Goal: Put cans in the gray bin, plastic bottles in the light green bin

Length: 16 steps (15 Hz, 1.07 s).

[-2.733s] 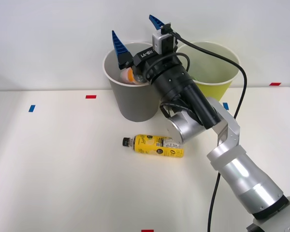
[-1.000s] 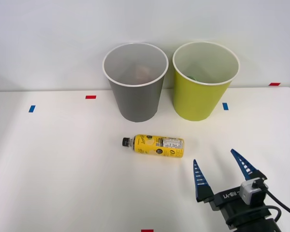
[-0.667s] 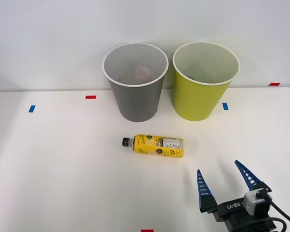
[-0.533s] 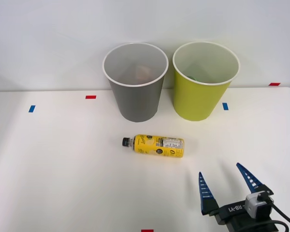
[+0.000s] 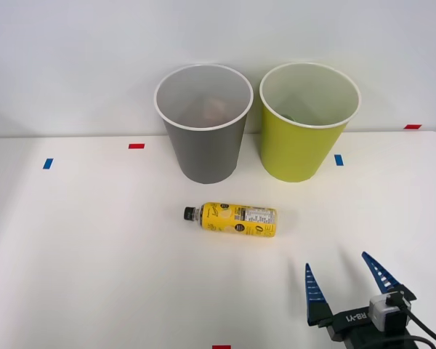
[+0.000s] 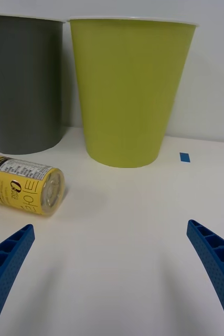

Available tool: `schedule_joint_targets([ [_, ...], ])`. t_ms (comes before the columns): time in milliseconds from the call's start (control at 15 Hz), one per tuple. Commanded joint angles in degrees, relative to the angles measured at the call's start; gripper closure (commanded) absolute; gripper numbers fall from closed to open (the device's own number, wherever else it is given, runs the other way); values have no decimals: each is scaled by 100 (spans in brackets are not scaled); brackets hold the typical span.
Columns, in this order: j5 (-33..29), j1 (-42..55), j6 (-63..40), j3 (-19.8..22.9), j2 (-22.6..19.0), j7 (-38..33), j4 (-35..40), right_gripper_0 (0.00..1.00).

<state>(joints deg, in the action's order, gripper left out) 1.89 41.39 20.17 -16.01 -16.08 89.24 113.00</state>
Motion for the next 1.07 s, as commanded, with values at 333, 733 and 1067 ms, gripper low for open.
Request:
schedule_joint_targets([
  [333, -1024, 44, 1525, 177, 430, -583, -964, 0],
  [733, -66, 422, 1780, -51, 176, 893, -964, 0],
  [1067, 48, 941, 2167, -183, 237, 911, -964, 0],
])
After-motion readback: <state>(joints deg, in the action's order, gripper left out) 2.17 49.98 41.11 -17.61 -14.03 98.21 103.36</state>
